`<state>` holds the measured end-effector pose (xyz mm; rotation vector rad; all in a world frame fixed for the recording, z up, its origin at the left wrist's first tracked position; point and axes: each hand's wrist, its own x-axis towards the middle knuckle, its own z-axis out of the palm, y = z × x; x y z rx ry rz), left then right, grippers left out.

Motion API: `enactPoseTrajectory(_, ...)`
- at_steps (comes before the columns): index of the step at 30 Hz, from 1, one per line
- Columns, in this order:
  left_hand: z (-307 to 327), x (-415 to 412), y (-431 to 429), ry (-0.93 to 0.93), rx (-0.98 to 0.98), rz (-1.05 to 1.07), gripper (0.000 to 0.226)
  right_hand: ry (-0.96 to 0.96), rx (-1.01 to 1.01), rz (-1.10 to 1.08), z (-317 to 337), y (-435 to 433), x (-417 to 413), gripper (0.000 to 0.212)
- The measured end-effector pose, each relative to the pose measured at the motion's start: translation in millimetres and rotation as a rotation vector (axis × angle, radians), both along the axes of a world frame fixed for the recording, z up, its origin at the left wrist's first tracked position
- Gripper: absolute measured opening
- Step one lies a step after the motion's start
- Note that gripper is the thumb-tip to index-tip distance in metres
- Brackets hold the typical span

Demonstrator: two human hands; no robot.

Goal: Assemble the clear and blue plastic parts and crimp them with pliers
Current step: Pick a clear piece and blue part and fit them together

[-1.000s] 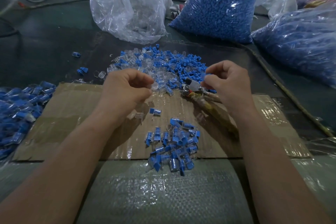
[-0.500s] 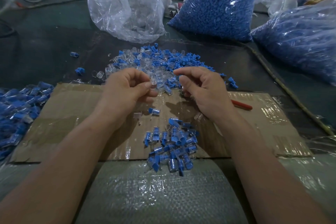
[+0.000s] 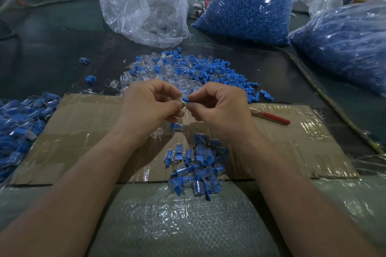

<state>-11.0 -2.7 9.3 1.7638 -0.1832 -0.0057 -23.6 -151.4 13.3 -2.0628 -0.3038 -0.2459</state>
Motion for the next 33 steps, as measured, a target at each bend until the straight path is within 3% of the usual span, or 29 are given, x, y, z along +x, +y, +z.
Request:
enactPoseTrajectory(6, 0.8, -2.1, 0.7, -0.042, 0.025, -0.038, 0.017, -0.002, -0.021, -0.001, -1.0, -1.8, -0.6, 0.010)
enactPoseTrajectory(17, 1.4, -3.6, -1.7, -0.081, 0.106, -0.053, 0.017, -0.007, -0.047, 0.000, -1.4, -2.2, -0.4, 0.020)
enactPoseTrajectory(33, 5.6, -4.2, 2.1, 0.079, -0.168, -0.089, 0.006, -0.008, 0.188, 0.139, -4.6, -5.1, 2.2, 0.022)
